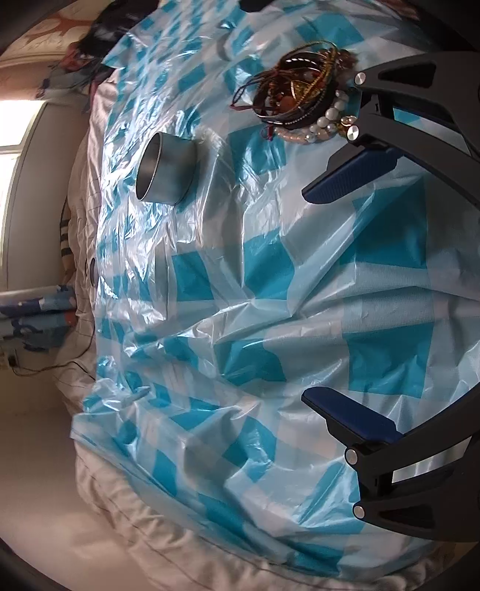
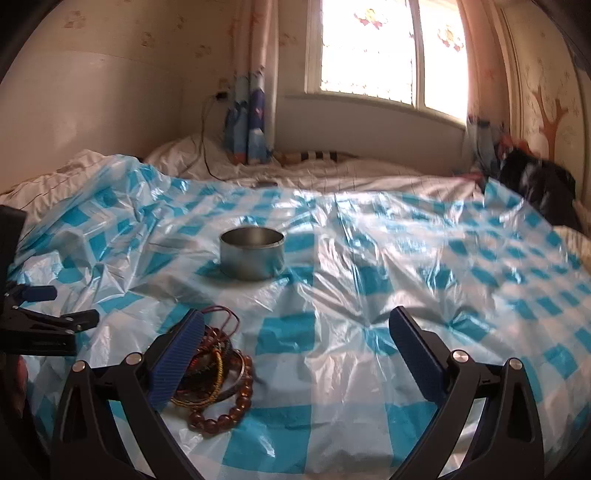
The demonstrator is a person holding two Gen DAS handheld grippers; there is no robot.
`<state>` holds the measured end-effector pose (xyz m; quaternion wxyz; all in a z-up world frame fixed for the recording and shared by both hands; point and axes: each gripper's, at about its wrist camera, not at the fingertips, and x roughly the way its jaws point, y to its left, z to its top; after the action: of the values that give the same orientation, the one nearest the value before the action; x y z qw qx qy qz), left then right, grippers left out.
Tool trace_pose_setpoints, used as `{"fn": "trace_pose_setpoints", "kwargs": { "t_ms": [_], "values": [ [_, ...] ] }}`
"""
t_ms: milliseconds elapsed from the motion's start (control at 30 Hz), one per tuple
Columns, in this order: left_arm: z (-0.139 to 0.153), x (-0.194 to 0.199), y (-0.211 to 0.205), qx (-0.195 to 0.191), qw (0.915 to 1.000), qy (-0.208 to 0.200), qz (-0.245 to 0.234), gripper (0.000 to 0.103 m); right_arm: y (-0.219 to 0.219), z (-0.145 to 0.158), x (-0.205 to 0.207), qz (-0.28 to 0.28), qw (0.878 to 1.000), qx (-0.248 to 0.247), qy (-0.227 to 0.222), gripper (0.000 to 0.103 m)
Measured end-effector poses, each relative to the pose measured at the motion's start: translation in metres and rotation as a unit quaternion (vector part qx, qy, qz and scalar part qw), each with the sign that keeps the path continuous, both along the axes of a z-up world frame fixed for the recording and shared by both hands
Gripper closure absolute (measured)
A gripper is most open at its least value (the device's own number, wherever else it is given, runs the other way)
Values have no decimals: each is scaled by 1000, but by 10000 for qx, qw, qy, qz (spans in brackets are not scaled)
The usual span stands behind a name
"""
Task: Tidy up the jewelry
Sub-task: 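Move both grippers toward the pile of bracelets, then close the left gripper on a red-cord bracelet in the pile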
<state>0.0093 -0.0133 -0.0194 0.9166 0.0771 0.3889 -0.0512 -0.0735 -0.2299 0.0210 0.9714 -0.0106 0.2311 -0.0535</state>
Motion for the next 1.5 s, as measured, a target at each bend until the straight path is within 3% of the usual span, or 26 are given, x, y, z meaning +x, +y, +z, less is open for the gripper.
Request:
{"fn": "trace_pose_setpoints", "kwargs": {
  "t_ms": [233, 367, 500, 767, 1000, 1100, 1167, 1400, 1500],
  "values": [
    [3, 0, -1, 65, 9999, -144, 33, 8, 5, -2, 3, 34, 9999, -78, 100, 7],
    [3, 0, -1, 298, 9992, -234, 154, 8, 5, -3, 3, 35, 9999, -72, 118, 7],
    [-2, 5, 2, 391, 9991, -61, 180, 8, 6, -4, 4, 57, 9998, -93, 144, 7],
    [-4, 4, 8, -21, 9999, 107, 53, 8, 2, -7, 9, 38, 9995, -54, 316, 7],
    [12, -5, -8, -179, 9985, -282, -424, 8, -6, -16, 19, 39, 9970, 225, 737, 7],
    [18, -4, -15, -703, 9933, -263, -874, 8, -8, -17, 20, 21, 9967, 271, 769, 7],
    [20, 6, -24, -1141, 9856, -79, -1247, 7, -10, -16, 20, -40, 9968, 306, 735, 7],
    [16, 33, -73, -1357, 9736, 189, -1827, 8, -27, -13, 19, -231, 9949, 734, 650, 7],
    [11, 41, -89, -1572, 9624, 371, -2184, 8, -35, -14, 21, -282, 9926, 965, 684, 7]
  ]
}}
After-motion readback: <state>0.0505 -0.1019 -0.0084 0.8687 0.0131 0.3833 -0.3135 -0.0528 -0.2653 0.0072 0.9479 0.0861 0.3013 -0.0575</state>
